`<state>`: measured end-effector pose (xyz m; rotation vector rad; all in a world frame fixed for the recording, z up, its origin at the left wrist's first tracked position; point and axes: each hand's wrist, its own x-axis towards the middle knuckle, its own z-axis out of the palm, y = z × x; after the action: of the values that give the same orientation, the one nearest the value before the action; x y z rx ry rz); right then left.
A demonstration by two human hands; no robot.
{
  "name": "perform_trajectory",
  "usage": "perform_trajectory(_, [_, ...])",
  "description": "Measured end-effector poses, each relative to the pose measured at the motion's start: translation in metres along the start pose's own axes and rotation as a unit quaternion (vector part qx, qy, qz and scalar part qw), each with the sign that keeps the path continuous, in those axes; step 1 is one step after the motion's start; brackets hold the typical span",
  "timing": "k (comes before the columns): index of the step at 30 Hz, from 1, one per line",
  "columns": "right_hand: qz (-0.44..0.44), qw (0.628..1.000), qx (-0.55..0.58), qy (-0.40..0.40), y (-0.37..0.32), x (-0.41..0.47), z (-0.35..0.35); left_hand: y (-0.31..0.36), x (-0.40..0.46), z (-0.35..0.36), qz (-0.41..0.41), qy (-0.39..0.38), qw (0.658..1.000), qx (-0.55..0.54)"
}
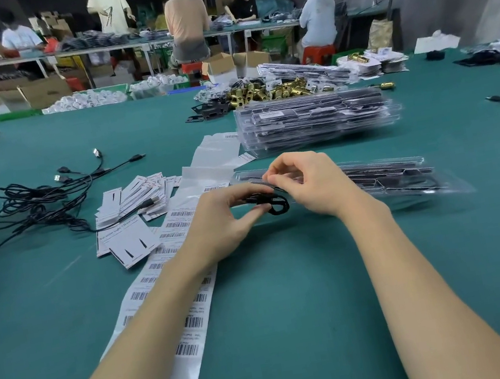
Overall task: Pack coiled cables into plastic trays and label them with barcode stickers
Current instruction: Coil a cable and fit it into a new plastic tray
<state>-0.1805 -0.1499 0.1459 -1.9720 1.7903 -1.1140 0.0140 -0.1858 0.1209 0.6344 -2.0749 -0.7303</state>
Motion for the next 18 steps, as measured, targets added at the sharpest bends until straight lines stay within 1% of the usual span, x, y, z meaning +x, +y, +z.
perform_trajectory(2, [-0.001, 1.0, 0.007, 0.0, -0.002, -0.002, -0.001, -0.003, 0.0, 0.002, -0.022, -0.017, 1.0, -0.007])
perform_trajectory(5, [-0.002, 1.0, 0.023, 0.008, -0.004, -0.004, -0.005, -0.009, 0.002, 0.001, -0.095, -0.043, 0.994, -0.037])
perform_trajectory(7, [0.003, 1.0, 0.027, -0.008, -0.005, -0.006, -0.005, -0.01, 0.003, 0.0, -0.134, -0.058, 0.987, -0.072])
perform_trajectory(9, [0.007, 0.999, 0.028, -0.015, -0.005, -0.008, -0.004, -0.01, 0.005, 0.0, -0.154, -0.067, 0.981, -0.095])
perform_trajectory(13, [-0.008, 1.0, 0.014, -0.001, -0.007, -0.01, -0.003, -0.006, 0.009, -0.001, -0.203, -0.068, 0.966, -0.146])
perform_trajectory(15, [-0.028, 0.999, 0.019, 0.042, -0.009, -0.015, -0.001, -0.003, 0.009, 0.0, -0.232, -0.062, 0.953, -0.186])
perform_trajectory(16, [-0.048, 0.995, 0.024, 0.088, -0.01, -0.019, 0.001, -0.002, 0.01, 0.001, -0.242, -0.056, 0.947, -0.202])
perform_trajectory(18, [-0.105, 0.972, 0.021, 0.209, -0.012, -0.029, 0.004, -0.002, 0.01, 0.002, -0.254, -0.039, 0.943, -0.211])
